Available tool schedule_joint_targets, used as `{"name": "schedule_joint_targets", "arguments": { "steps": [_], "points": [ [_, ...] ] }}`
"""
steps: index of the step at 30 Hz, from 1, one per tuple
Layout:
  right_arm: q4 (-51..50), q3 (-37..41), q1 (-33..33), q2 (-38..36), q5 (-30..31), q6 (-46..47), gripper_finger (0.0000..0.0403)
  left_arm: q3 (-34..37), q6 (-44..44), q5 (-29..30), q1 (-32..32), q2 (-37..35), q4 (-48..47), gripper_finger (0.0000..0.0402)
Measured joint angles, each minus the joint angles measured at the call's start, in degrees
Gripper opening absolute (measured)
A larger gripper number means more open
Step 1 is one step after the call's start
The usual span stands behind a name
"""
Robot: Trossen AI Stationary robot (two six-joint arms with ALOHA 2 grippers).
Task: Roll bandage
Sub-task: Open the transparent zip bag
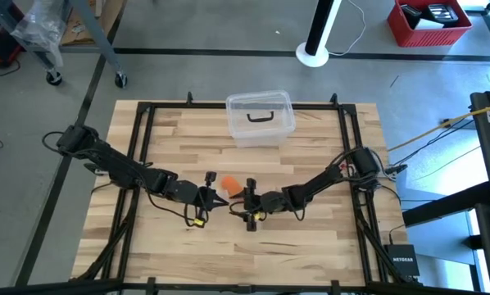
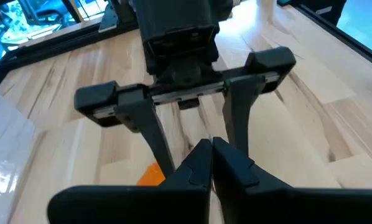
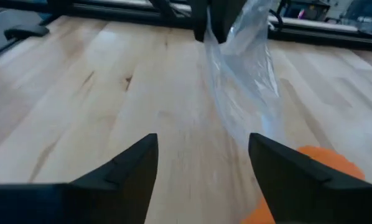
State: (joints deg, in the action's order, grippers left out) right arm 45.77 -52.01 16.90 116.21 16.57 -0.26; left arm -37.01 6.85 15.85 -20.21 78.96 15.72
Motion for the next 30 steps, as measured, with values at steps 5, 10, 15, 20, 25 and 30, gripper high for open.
{"name": "schedule_joint_targets", "arguments": {
  "steps": [5,10,15,20,25,30],
  "points": [
    [3.1,-1.9,-0.9,2.9,-1.7,-0.4,0.0239,0.0,-0.3,0.0,0.0,0.0,0.0,0.0000],
    [3.5,-5.1,-0.8,5.2,-3.2,-4.1,0.0193,0.0,-0.4,0.0,0.0,0.0,0.2,0.0000],
    [1.4,-5.7,-0.7,5.7,-3.1,-4.7,0.0091,0.0,-3.9,0.0,0.0,0.0,0.2,0.0000],
    [-1.2,-5.9,-0.3,4.6,-1.2,-6.6,0.0013,-0.5,-11.1,0.0,-0.4,-0.2,-1.0,0.0000],
    [-12.8,-10.2,0.5,0.7,1.1,-14.4,0.0005,-4.3,-16.1,-0.1,-3.1,-3.8,-10.9,0.0000],
    [-25.8,-17.7,0.4,-0.2,1.4,-21.7,0.0004,-5.5,-24.8,-0.2,-4.3,-7.3,-15.1,0.0002]
  ]
}}
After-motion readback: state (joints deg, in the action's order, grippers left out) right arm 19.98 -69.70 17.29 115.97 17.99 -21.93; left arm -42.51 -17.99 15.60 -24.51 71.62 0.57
